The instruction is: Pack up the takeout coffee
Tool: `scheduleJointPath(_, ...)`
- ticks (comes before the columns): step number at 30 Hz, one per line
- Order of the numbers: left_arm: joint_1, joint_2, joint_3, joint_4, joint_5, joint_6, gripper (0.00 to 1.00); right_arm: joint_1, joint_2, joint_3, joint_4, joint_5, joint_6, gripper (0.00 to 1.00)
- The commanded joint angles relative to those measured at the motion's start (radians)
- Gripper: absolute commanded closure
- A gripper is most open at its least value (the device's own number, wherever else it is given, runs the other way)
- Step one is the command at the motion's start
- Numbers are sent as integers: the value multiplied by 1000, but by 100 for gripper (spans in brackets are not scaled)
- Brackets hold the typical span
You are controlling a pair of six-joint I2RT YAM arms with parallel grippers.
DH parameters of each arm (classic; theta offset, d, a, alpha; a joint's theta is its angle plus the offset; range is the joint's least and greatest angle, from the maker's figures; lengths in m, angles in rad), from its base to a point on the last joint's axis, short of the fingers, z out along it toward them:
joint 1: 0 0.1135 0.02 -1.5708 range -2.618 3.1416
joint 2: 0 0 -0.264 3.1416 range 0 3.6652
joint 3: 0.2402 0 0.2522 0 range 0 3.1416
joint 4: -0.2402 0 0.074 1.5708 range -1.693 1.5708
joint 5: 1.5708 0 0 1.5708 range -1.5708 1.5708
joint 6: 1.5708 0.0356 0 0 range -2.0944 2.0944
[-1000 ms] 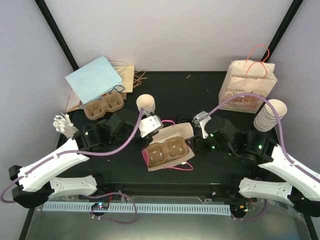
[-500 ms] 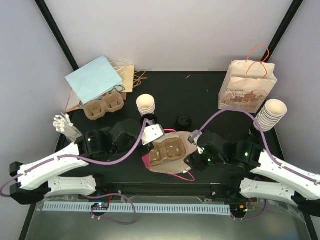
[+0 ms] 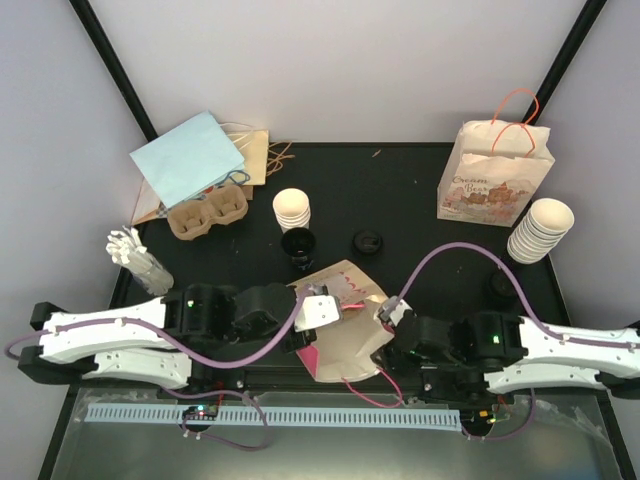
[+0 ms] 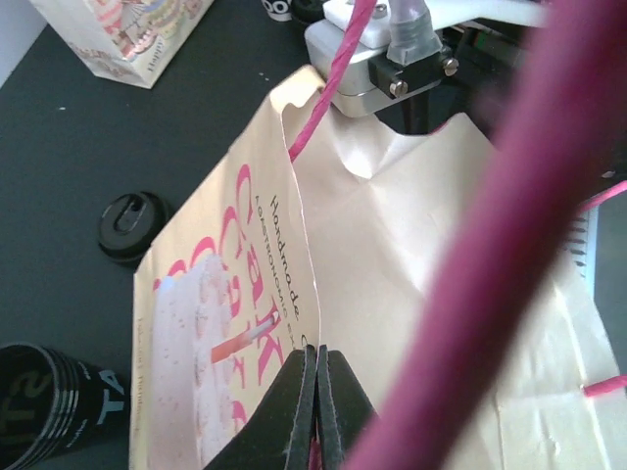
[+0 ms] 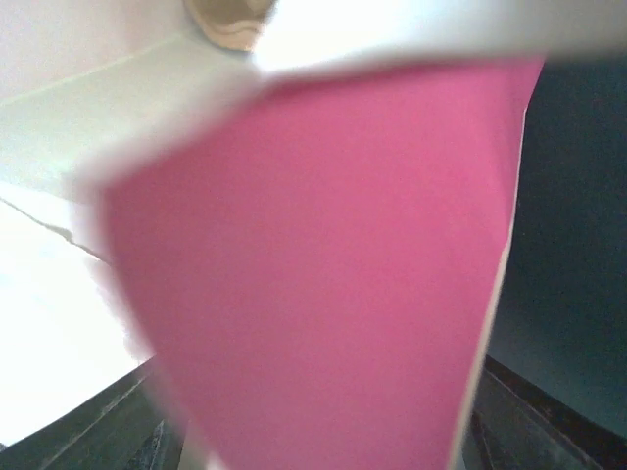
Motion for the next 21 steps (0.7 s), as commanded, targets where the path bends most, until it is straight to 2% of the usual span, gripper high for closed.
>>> scheduleJointPath(1, -75, 29, 12, 19, -53, -71, 98, 116, -27, 12, 14, 112, 78, 25)
scheduleJointPath(6, -128, 47, 18, -16, -72, -113, 98, 144, -115, 8, 23, 141, 82, 13)
scheduleJointPath(10, -136, 46, -10, -15, -80, -141, 99, 144, -140, 11, 10, 134, 77, 7)
scheduleJointPath(15, -136, 29, -15, -4, -88, -157, 98, 143, -183, 62, -47, 189, 87, 6)
scheduleJointPath(21, -135, 11, -23, 32, -120, -163, 99, 144, -177, 183, -129, 243, 74, 11)
